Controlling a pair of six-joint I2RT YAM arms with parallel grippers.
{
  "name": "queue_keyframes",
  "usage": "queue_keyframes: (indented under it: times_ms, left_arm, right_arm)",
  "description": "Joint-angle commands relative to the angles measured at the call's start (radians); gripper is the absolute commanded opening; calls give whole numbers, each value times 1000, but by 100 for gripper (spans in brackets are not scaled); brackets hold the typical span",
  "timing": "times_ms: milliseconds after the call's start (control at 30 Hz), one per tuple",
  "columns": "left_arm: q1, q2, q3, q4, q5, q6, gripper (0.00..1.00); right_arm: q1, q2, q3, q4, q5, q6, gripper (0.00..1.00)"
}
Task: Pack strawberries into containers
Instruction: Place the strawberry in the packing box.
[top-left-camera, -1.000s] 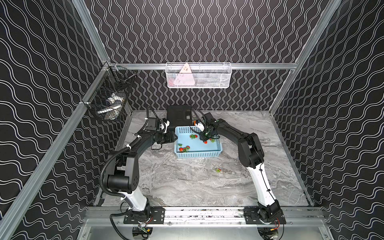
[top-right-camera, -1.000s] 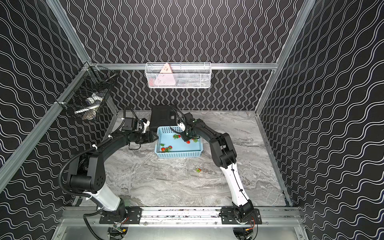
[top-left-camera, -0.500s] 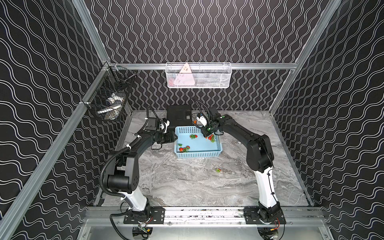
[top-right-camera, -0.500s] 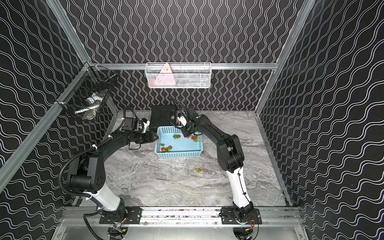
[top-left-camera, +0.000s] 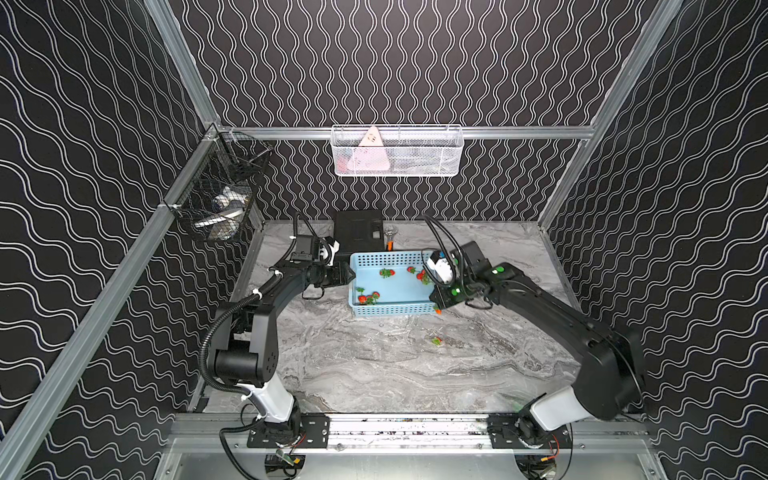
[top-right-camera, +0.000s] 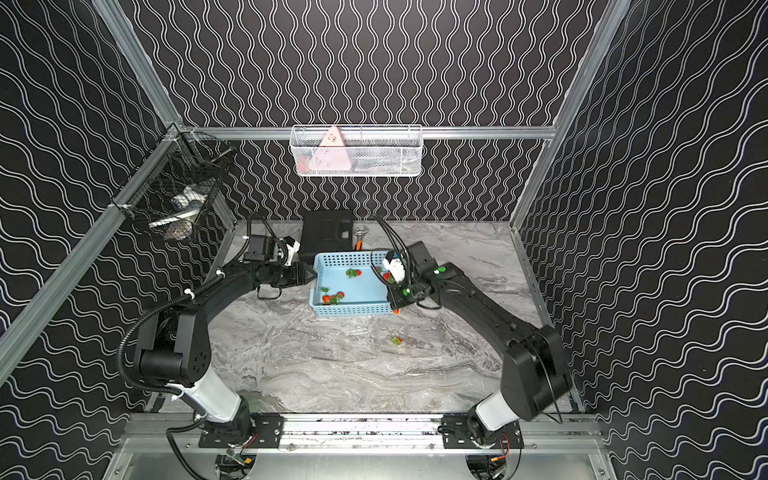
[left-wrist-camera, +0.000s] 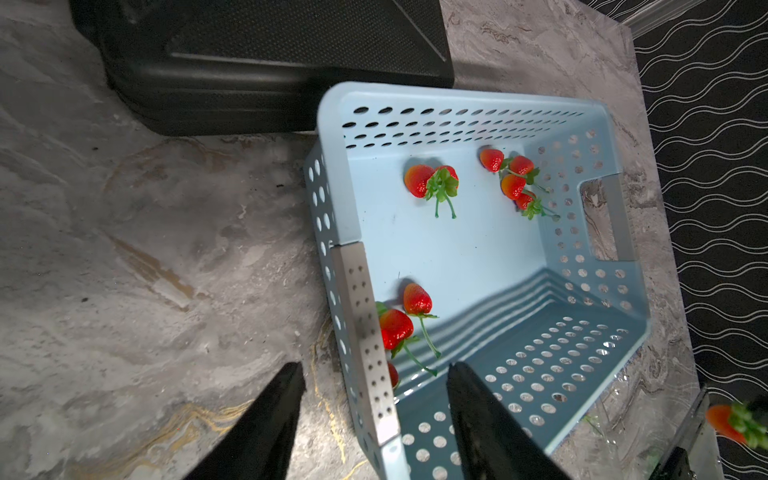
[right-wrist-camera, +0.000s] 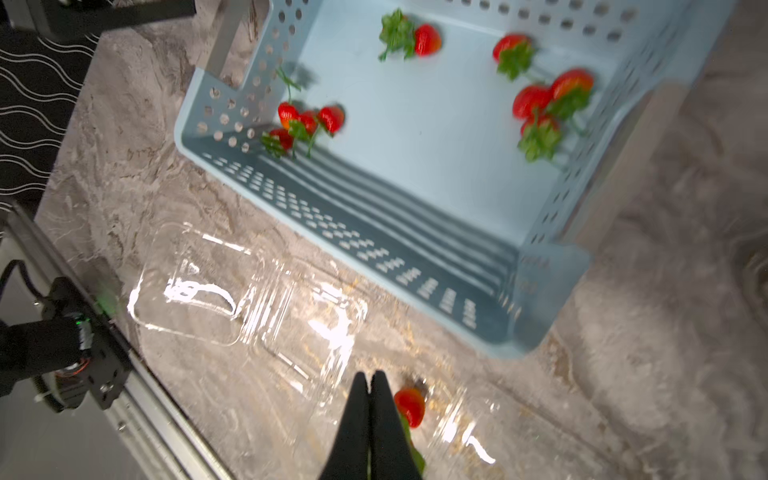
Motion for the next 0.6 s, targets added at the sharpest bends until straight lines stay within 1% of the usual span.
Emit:
queue_keyframes:
  times_ms: [0,133,267,333,433,567]
  left_arm:
    - [0,-12,5,1,21,-2,61]
    - [-1,-17,2,2,18,-2,61]
    - [0,-18,1,1,18,-2,61]
    - [0,-16,3,0,16,0,61]
    - [0,-15,2,0,15,0,61]
    - [0,-12,3,0,17,0,61]
  right_arm:
    - [2,-52,-114,5,-59,97,0]
    - [11,-47,-198,98,-93,158,0]
    - [53,11,-201,143,-93,171,0]
    - [67,37,-190,150,-87,171,2]
    - [77,65,-178,158,-82,172,11]
    - [82,73,-154,116,-34,151,33]
